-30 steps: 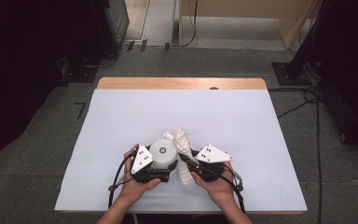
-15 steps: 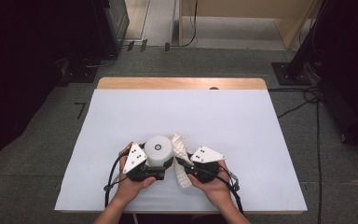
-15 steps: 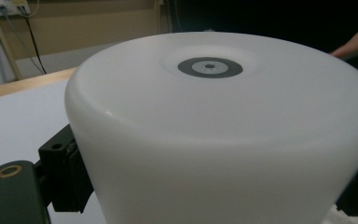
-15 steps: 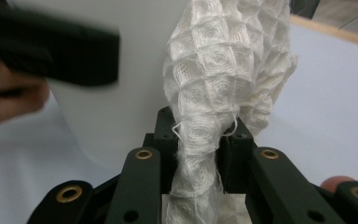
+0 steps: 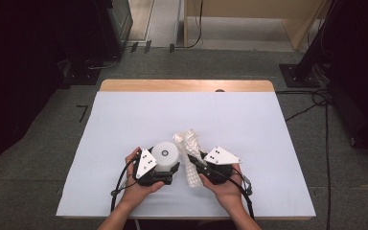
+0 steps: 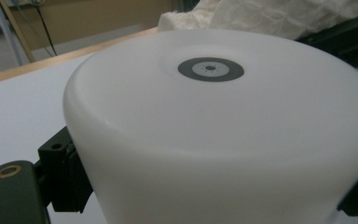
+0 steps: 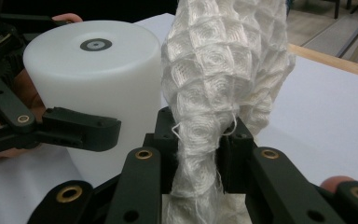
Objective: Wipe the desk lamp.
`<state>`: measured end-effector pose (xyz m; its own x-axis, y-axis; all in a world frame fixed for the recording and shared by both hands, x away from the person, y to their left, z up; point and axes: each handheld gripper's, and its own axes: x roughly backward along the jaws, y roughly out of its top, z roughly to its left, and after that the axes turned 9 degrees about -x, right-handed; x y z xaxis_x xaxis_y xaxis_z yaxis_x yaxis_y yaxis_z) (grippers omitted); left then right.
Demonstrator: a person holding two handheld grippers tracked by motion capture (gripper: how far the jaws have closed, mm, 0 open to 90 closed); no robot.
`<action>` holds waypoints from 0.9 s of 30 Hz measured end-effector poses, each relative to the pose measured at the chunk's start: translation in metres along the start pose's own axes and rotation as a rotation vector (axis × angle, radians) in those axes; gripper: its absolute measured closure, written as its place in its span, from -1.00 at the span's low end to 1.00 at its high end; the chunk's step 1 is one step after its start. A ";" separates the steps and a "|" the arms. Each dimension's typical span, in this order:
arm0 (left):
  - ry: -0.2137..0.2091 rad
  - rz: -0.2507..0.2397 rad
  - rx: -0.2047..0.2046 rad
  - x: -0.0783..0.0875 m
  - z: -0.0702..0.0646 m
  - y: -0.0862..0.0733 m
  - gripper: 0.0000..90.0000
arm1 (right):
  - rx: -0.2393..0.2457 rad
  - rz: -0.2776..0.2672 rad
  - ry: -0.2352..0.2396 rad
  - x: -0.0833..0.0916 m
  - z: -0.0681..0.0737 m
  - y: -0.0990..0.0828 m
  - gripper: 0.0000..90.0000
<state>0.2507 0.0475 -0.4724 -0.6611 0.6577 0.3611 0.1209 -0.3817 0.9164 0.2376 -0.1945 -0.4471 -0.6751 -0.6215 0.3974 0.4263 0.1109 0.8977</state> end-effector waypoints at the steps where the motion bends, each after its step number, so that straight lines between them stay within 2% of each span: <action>1: 0.000 -0.001 0.002 0.000 0.000 0.000 -0.81 | 0.000 0.002 -0.002 0.000 -0.001 0.000 0.61; 3: 0.017 0.004 0.008 0.002 0.000 0.000 -0.83 | -0.002 0.001 -0.002 0.000 -0.002 0.000 0.61; 4: 0.016 -0.006 0.026 0.003 0.001 0.001 -0.89 | -0.001 0.000 -0.005 0.000 -0.003 0.000 0.61; 5: 0.035 -0.025 0.050 0.006 0.000 0.002 -0.93 | -0.004 0.002 -0.006 0.000 -0.004 0.000 0.61; 7: 0.075 -0.026 0.079 0.009 -0.003 0.006 -0.94 | -0.009 0.004 -0.010 0.000 -0.005 -0.001 0.61; 10: 0.156 0.023 0.067 0.005 -0.015 0.009 -1.00 | -0.012 0.005 -0.016 0.000 -0.007 -0.001 0.61; 12: 0.218 0.077 0.069 0.000 -0.022 0.009 -1.00 | -0.013 0.006 -0.017 -0.001 -0.008 -0.002 0.61; 14: 0.230 0.102 0.077 -0.004 -0.024 0.009 -0.90 | -0.015 0.013 -0.017 -0.002 -0.008 -0.003 0.61; 17: 0.214 0.099 0.079 -0.003 -0.023 0.009 -0.83 | -0.012 0.016 -0.018 -0.002 -0.008 -0.004 0.61; 20: 0.155 0.082 0.095 -0.001 -0.015 0.008 -0.82 | -0.012 0.019 -0.011 -0.003 -0.006 -0.004 0.61; 24: 0.062 -0.015 0.108 0.011 0.003 0.013 -0.82 | -0.006 0.032 0.000 -0.006 -0.002 -0.006 0.61; 27: -0.017 -0.100 0.142 0.022 0.015 0.016 -0.82 | 0.013 0.044 0.014 -0.010 0.004 -0.008 0.61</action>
<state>0.2492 0.0660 -0.4466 -0.6629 0.6990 0.2684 0.1590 -0.2188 0.9627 0.2391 -0.1862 -0.4574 -0.6475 -0.6264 0.4340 0.4474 0.1486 0.8819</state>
